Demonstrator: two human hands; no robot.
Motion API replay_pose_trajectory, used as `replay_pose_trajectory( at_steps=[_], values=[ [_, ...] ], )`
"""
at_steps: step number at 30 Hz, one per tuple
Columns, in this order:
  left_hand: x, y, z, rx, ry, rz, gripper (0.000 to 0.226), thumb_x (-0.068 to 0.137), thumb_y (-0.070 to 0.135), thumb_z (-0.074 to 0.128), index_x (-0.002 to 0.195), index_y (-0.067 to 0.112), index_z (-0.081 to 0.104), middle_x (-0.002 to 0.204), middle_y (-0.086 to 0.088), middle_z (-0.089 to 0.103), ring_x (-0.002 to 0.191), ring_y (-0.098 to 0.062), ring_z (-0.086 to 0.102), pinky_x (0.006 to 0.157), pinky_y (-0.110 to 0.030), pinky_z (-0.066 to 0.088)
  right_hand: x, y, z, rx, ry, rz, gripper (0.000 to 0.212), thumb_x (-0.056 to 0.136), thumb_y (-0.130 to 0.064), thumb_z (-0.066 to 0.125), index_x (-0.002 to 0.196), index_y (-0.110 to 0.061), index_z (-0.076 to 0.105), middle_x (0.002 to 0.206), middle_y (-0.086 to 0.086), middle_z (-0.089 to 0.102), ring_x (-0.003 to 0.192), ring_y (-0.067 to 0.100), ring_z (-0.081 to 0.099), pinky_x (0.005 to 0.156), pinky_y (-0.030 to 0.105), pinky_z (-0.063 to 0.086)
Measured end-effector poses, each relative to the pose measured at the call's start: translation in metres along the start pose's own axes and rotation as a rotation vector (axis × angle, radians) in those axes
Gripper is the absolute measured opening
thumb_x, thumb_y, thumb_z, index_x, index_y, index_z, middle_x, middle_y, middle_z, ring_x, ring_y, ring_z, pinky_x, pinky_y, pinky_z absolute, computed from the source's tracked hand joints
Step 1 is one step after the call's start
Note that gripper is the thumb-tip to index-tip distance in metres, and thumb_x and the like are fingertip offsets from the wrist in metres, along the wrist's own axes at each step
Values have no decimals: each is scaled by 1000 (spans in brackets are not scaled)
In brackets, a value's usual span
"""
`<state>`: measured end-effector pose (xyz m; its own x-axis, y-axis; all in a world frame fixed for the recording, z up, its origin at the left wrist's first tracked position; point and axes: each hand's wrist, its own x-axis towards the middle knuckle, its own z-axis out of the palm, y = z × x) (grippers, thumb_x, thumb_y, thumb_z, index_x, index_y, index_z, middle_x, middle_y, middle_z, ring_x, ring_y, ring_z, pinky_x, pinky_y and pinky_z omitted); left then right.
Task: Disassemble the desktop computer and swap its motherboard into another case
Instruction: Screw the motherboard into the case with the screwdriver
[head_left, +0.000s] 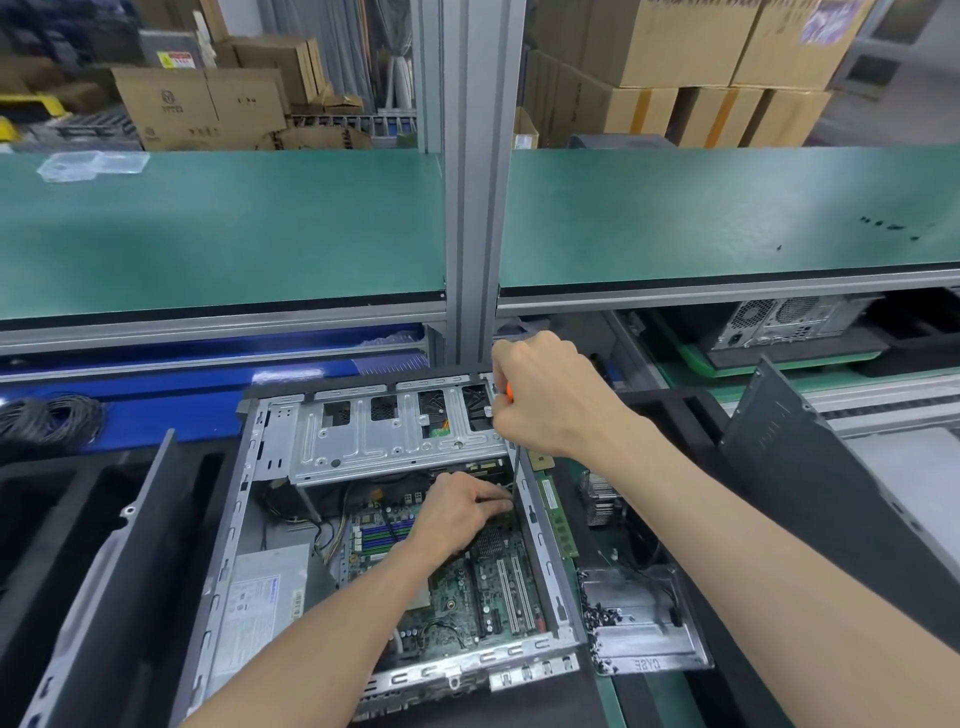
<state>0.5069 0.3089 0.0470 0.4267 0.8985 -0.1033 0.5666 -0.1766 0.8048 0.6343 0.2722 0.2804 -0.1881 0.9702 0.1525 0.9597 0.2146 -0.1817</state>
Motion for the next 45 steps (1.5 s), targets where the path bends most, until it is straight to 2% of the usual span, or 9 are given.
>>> replay_pose_trajectory(
  at_steps=[9,16,20,24,29,32,35,41,45],
  values=[
    [-2,2,-3,9,-23,4,16,86,33,77,100,28,80,102,17,75,83,25,57,80,2,38,0,1,1,6,14,-16,9,76,-14,57,83,-8,56,78,10,56,70,30,55,62,38,53],
    [-3,5,-3,231,-175,-43,29,89,39,73,117,31,74,118,9,72,84,0,66,83,-22,51,-3,4,5,-119,-5,-12,22,95,-24,57,85,-12,42,70,0,25,68,28,35,58,35,32],
    [-7,2,14,386,-251,-108,44,91,43,69,132,29,63,128,-6,67,103,-22,66,93,-34,53,-2,6,-1,-90,-88,-18,35,92,-28,59,72,-19,32,72,1,32,60,23,38,58,34,37],
    [-9,3,28,380,-246,-164,46,93,45,66,135,27,59,129,-14,61,117,-29,57,97,-39,50,1,4,-9,-104,-206,-122,14,85,-17,60,78,-17,47,76,3,48,78,29,54,62,37,51],
    [-7,6,32,361,-189,-201,39,92,41,67,128,26,65,120,-12,66,109,-28,62,91,-37,52,3,0,-24,-62,-369,-221,24,69,1,60,65,-22,59,65,-9,56,63,5,51,48,20,37],
    [-8,7,33,381,-170,-214,39,94,40,66,130,28,62,123,-12,64,111,-29,60,91,-38,51,2,0,-22,-93,-300,-220,5,76,-14,64,77,-14,60,76,-1,54,76,22,56,54,26,40],
    [-9,9,34,392,-173,-214,41,95,39,64,134,28,59,125,-13,64,113,-31,60,92,-40,52,1,-3,-15,-263,-149,-98,36,96,-45,51,79,-15,44,69,-1,30,73,29,43,64,37,35],
    [-10,10,32,398,-176,-201,37,95,38,63,131,32,60,125,-10,66,111,-30,62,90,-40,54,3,-6,-9,-170,-239,-217,8,90,-12,54,87,-13,47,77,2,40,78,31,51,61,37,44],
    [-9,9,30,376,-182,-221,36,94,39,64,129,33,60,124,-8,67,109,-30,63,88,-42,55,3,2,-13,-105,-282,-327,26,72,4,61,76,-22,58,90,-5,54,81,16,49,56,27,32]
  ],
)
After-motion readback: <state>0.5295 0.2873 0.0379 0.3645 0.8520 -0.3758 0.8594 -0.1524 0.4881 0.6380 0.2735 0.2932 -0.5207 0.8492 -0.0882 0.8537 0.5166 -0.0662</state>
